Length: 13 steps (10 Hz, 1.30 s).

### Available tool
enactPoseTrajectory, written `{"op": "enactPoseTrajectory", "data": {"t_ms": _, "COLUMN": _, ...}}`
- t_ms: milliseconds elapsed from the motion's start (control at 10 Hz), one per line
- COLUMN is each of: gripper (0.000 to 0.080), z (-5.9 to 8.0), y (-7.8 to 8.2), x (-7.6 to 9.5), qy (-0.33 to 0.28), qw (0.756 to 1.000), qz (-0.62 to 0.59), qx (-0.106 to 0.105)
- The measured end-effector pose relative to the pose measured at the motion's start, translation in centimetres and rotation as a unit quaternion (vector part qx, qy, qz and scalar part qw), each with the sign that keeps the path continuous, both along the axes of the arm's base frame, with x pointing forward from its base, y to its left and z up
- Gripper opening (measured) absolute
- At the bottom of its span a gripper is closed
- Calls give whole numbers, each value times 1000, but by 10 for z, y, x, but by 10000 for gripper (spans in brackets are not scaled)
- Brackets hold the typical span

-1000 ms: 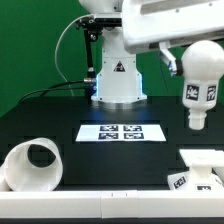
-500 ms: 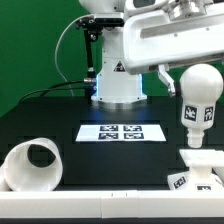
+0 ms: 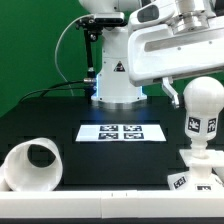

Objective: Assemble lamp

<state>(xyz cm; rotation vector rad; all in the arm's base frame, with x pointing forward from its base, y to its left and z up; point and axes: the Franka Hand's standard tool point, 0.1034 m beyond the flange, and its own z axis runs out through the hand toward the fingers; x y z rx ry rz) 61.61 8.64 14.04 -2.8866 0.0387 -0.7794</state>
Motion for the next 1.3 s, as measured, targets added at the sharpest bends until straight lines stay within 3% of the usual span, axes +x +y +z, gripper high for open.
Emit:
{"op": "enactPoseTrajectory", "data": {"t_ms": 400, "gripper": 576, "z": -14, "y": 3, "x": -4, "qy": 7, "qw": 1000, "qz": 1, "qx": 1}}
{"op": "enactPoseTrajectory", "data": {"t_ms": 500, "gripper": 576, "z": -14, "y": 3, "x": -3, "qy": 2, "qw": 1000, "qz": 0, "qx": 1}}
{"op": "enactPoseTrajectory", "data": {"t_ms": 700, "gripper": 679, "z": -14, "y": 3, "x": -3, "qy": 2, "qw": 1000, "qz": 0, "qx": 1}}
{"op": "enactPoseTrajectory", "data": {"t_ms": 1100, "gripper": 698, "z": -16, "y": 3, "x": -5, "qy": 30, "qw": 1000, "qz": 5, "qx": 3}}
{"op": "enactPoseTrajectory", "data": {"t_ms": 1300, "gripper": 698, "z": -8, "y": 4, "x": -2, "qy": 71, "qw": 997, "qz": 11, "qx": 6}}
